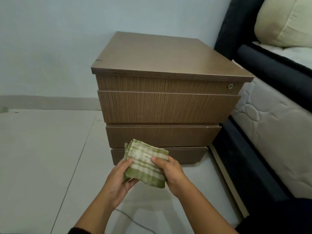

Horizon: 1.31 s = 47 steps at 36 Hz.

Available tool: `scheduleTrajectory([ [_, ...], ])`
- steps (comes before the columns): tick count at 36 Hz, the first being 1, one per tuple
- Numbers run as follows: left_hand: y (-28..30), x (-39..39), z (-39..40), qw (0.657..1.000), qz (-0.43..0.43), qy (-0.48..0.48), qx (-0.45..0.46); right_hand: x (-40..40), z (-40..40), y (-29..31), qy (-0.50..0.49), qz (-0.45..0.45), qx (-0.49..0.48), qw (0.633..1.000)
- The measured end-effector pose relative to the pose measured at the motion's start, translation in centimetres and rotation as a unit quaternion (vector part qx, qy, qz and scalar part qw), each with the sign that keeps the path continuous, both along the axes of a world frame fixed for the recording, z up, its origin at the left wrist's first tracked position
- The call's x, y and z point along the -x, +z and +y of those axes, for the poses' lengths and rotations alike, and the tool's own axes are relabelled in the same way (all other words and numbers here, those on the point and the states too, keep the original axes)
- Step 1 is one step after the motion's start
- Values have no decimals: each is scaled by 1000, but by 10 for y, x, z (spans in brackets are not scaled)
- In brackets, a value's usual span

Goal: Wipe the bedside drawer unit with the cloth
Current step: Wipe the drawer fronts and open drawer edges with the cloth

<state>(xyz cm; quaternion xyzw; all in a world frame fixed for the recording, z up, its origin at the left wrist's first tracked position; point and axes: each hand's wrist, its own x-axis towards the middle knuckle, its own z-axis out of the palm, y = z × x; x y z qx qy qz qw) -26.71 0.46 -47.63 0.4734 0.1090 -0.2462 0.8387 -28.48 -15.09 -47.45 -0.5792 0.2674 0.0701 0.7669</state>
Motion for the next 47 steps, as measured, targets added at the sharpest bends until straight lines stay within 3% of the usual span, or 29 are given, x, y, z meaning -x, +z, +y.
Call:
scheduleTrajectory([
  [5,6,2,7,995,-57,-7,-86,0,0,15,0,-27,27,999],
  [13,27,-3,11,985,-133,28,-103,-2,7,46,0,-97,20,995],
  [19,90,-17,16,973,-219,39,-55,-18,12,94,-19,-191,-37,981],
  [27,194,-65,23,931,-329,83,-134,-68,18,214,-29,-385,58,920],
  [35,255,-140,10,853,-393,216,-267,-138,22,284,-84,-432,172,881],
  [37,255,-155,11,840,-381,202,-329,-153,20,285,-81,-405,227,882],
  [40,245,-168,10,813,-373,121,-432,-169,12,271,-20,-318,382,868],
  [43,235,-174,10,737,-390,74,-547,-180,10,254,82,-272,555,782],
  [47,228,-181,10,657,-414,96,-623,-176,19,231,217,-250,632,701],
])
